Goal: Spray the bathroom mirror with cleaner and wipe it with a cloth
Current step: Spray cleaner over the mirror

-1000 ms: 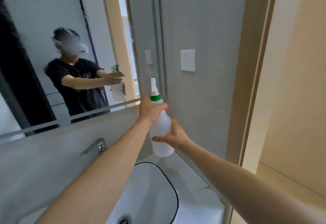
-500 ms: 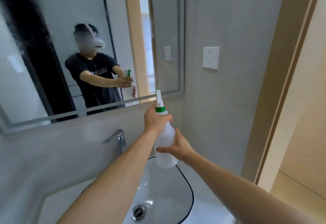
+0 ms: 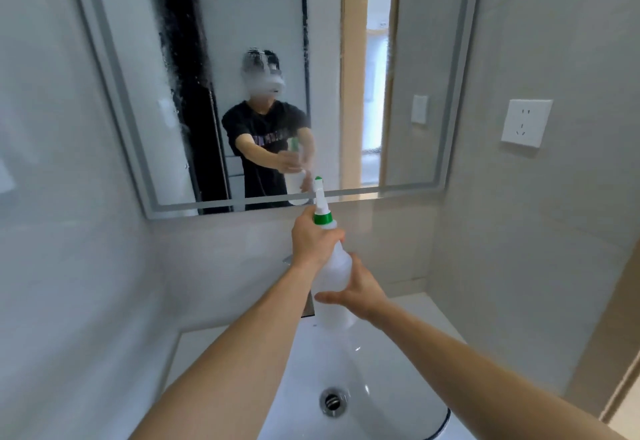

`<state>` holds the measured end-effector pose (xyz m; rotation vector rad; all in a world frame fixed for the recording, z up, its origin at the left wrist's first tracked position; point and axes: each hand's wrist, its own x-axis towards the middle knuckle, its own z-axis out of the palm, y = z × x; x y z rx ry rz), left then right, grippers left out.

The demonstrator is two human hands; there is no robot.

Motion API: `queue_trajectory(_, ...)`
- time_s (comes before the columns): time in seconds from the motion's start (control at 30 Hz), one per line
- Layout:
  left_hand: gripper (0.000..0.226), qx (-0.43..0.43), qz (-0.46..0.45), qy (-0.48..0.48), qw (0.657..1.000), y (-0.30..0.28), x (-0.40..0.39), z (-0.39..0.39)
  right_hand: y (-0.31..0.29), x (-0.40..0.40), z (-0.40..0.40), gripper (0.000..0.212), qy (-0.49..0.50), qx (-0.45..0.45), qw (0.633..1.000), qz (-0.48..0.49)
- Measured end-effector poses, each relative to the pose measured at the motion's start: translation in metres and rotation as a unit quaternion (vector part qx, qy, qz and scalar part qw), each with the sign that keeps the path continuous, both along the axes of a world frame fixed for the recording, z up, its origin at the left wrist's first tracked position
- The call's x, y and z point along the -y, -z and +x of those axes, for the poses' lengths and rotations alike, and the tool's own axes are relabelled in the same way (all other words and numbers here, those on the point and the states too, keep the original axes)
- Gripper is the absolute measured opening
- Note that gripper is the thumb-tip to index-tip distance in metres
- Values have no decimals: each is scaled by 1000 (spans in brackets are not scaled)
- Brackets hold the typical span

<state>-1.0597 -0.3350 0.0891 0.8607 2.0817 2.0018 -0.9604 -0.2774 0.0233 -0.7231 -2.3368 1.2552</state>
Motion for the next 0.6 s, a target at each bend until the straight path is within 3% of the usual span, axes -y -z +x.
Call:
queue_trajectory(0.2,44,-3,6,-25,1000,-2,49,-25,-1,34,-32,89,-53,-12,999,0)
queue_trajectory(0.6,32,-2,2,-110,994,-2,120,-49,4,92,-74,87,-113,-20,993,0)
